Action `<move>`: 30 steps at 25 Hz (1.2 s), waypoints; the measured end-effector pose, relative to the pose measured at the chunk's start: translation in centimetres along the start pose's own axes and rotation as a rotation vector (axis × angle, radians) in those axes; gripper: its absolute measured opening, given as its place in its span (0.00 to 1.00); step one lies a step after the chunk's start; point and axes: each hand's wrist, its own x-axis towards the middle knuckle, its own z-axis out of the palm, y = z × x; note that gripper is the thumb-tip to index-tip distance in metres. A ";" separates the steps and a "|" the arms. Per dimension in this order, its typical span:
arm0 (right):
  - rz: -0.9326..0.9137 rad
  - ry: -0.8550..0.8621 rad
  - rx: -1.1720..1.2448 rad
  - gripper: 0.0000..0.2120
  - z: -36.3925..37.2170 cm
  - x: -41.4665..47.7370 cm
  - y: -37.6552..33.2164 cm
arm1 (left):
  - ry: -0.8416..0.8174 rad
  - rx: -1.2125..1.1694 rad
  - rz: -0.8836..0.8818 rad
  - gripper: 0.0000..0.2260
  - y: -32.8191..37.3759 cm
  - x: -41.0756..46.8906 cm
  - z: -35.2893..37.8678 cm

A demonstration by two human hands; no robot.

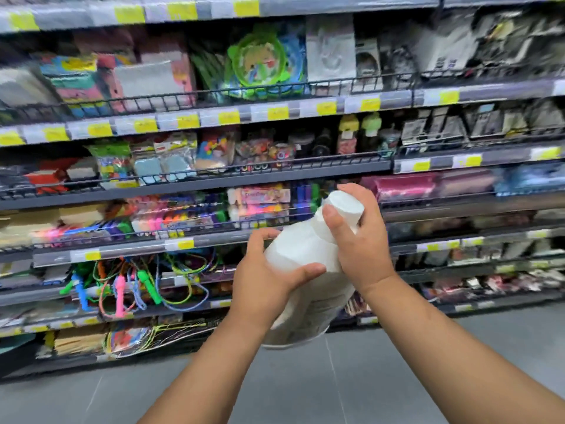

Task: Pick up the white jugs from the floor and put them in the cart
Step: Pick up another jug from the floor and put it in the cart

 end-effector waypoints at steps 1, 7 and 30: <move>-0.006 0.027 -0.021 0.16 -3.4 0.5 -0.5 | -0.031 -0.012 0.014 0.33 1.6 -0.4 2.9; 0.024 0.237 -0.170 0.17 -21.5 1.9 -1.7 | -0.254 -0.080 0.081 0.30 8.7 -1.6 19.0; 0.094 1.297 -0.574 0.14 -65.4 3.7 3.8 | -1.333 -0.050 0.444 0.33 22.9 1.0 71.1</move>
